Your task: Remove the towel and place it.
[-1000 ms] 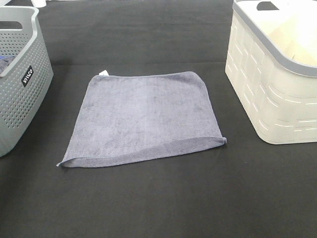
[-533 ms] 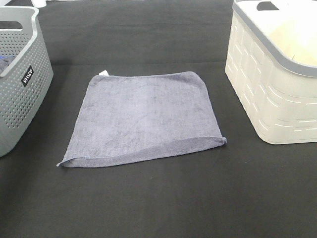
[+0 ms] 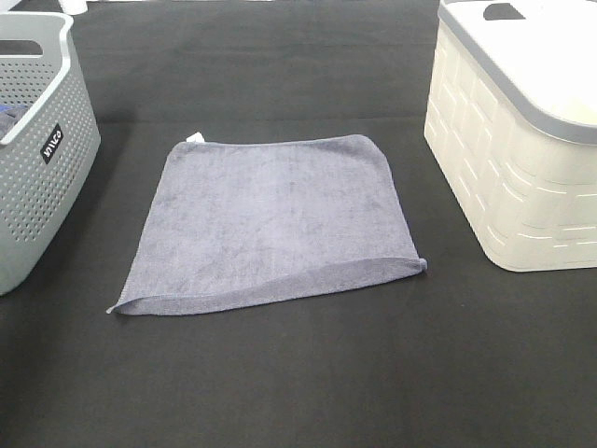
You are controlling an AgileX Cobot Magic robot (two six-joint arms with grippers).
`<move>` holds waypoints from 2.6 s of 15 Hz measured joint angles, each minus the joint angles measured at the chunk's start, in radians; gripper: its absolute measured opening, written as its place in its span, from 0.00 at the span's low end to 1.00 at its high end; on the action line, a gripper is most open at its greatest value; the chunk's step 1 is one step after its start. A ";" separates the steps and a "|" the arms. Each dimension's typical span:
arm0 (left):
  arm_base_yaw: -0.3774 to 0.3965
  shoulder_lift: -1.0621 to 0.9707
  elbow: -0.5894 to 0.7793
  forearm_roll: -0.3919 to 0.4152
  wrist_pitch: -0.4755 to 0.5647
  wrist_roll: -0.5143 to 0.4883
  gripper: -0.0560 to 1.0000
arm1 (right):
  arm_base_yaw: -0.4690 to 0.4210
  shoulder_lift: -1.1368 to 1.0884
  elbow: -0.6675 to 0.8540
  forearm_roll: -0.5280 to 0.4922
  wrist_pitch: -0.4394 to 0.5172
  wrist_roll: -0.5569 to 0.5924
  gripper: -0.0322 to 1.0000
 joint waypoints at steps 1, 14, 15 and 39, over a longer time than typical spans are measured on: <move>0.000 -0.058 0.071 0.000 -0.022 0.000 0.71 | 0.000 -0.050 0.059 0.001 -0.016 0.001 0.77; 0.000 -0.711 0.581 -0.030 -0.181 0.020 0.71 | 0.000 -0.581 0.630 0.096 -0.148 0.000 0.77; 0.000 -0.770 0.585 -0.037 -0.191 0.020 0.71 | 0.000 -0.624 0.656 0.096 -0.148 -0.007 0.77; 0.000 -1.051 0.616 -0.090 -0.108 0.109 0.71 | 0.000 -1.178 0.674 0.207 -0.141 -0.137 0.77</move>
